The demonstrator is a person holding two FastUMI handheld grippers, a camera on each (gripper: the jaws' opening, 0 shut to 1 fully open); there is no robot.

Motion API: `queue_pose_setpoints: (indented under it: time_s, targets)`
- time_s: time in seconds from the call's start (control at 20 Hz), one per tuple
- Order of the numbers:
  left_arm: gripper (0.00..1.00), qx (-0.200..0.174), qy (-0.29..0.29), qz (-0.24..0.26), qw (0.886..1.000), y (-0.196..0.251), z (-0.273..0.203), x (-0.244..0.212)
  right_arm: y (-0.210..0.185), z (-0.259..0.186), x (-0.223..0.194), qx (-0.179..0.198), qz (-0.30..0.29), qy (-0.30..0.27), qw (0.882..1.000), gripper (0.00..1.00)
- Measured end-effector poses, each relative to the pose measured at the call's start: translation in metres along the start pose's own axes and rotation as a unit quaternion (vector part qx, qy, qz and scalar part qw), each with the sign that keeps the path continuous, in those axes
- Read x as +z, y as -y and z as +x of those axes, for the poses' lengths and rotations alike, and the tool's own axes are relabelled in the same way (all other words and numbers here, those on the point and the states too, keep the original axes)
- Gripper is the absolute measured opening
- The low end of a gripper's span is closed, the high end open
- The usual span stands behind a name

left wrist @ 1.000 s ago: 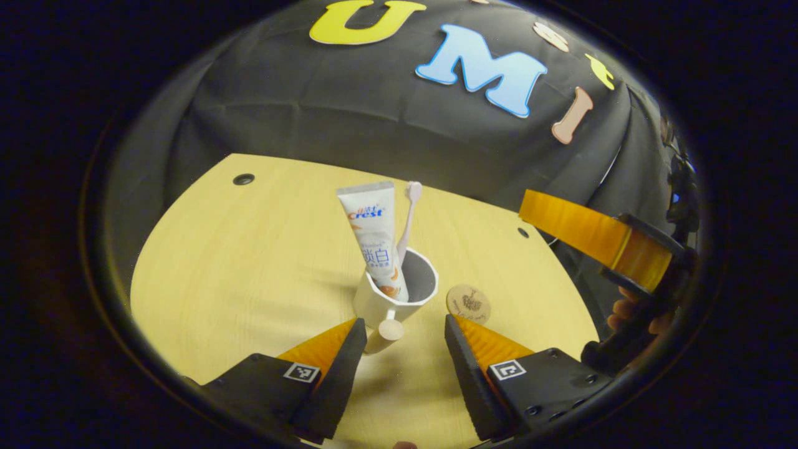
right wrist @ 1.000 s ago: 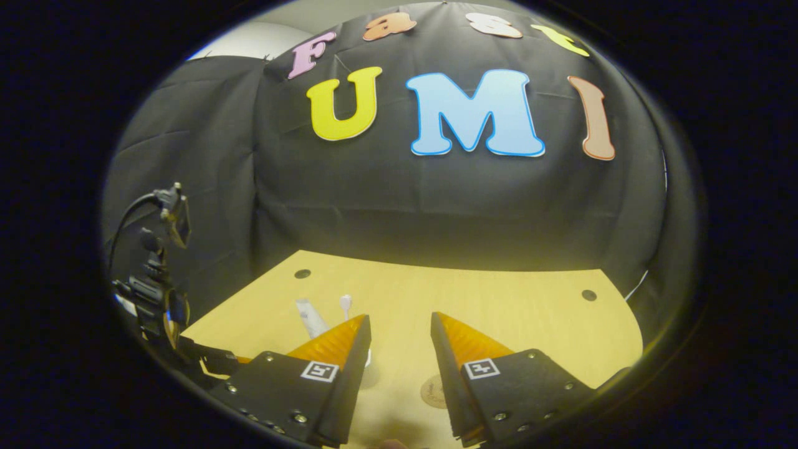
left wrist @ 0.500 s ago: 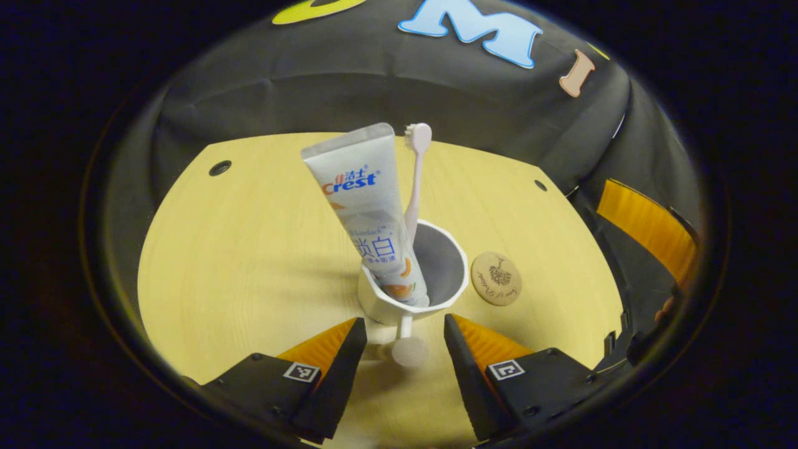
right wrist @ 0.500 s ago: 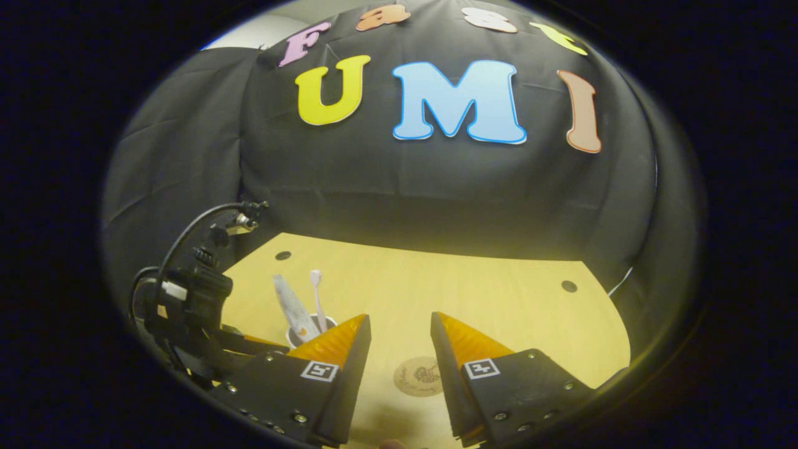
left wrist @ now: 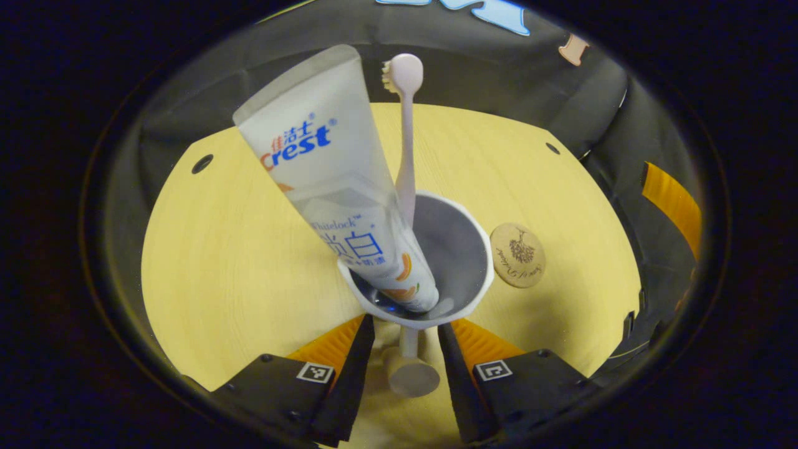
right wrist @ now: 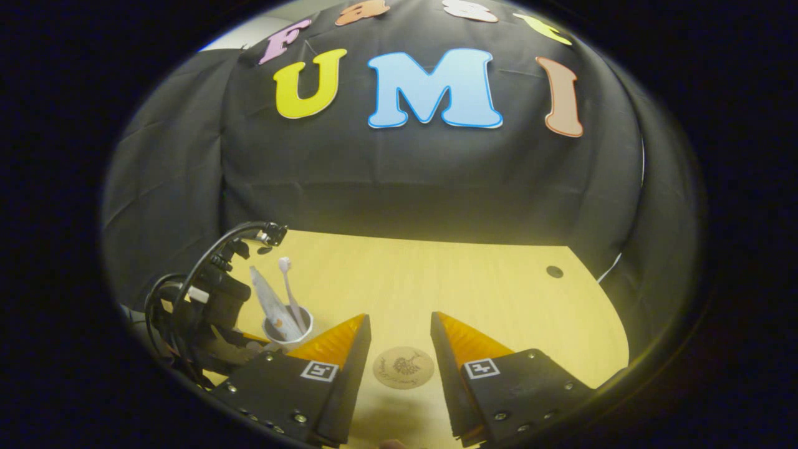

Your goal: Put the toothbrush and toothpaste on the desktop into the cup, then pick up the cup and place it on the coaster on the desktop.

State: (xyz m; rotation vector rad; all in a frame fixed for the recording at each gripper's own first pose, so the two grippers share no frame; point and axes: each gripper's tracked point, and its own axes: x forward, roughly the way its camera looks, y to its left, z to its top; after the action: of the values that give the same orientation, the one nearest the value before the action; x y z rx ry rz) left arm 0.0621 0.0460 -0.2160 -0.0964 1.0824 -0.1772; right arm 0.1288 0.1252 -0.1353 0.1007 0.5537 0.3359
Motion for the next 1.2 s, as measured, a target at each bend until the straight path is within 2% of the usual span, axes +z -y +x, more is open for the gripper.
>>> queue_pose_setpoints:
  time_s: [0.2, 0.3, 0.4, 0.5, 0.55, 0.6, 0.7, 0.8, 0.85, 0.9, 1.2]
  targets:
    - [0.51, 0.011, -0.025, -0.013, 1.0, -0.005, 0.009, -0.01, 0.007, -0.003, -0.002, -0.005, 0.009, -0.003, 1.0, 0.59]
    - [0.53, 0.017, -0.029, -0.009, 0.999, -0.004, 0.01, -0.013, 0.009, -0.005, -0.003, -0.006, 0.007, -0.003, 1.0, 0.59]
    - [0.36, 0.042, -0.029, 0.013, 0.999, -0.01, 0.01, -0.013, 0.012, -0.007, -0.007, -0.004, 0.007, -0.006, 1.0, 0.59]
    - [0.37, 0.055, -0.019, 0.029, 0.998, -0.01, 0.01, -0.01, 0.014, -0.008, -0.01, -0.004, 0.01, -0.008, 1.0, 0.59]
    - [0.41, 0.06, -0.016, 0.04, 0.997, -0.011, 0.01, -0.01, 0.018, -0.01, -0.01, -0.007, 0.012, -0.007, 1.0, 0.59]
    - [0.36, 0.064, -0.009, 0.039, 0.997, -0.009, 0.013, -0.009, 0.02, -0.011, -0.011, -0.007, 0.015, -0.007, 1.0, 0.59]
    - [0.34, 0.066, -0.003, 0.042, 0.997, -0.006, 0.015, -0.01, 0.026, -0.013, -0.013, -0.009, 0.019, -0.008, 1.0, 0.59]
    - [0.33, 0.056, 0.005, 0.037, 0.998, 0.0, 0.009, -0.006, 0.033, -0.016, -0.013, -0.014, 0.017, -0.007, 1.0, 0.59]
    - [0.39, 0.052, 0.009, 0.035, 0.998, 0.005, 0.009, -0.005, 0.037, -0.016, -0.013, -0.016, 0.018, -0.006, 1.0, 0.58]
    - [0.33, 0.049, 0.016, 0.035, 0.998, 0.009, 0.007, -0.002, 0.041, -0.017, -0.014, -0.017, 0.02, -0.006, 1.0, 0.59]
    - [0.33, 0.026, 0.032, 0.044, 0.998, 0.054, 0.002, 0.013, 0.056, -0.021, -0.015, -0.016, 0.03, -0.004, 0.999, 0.59]
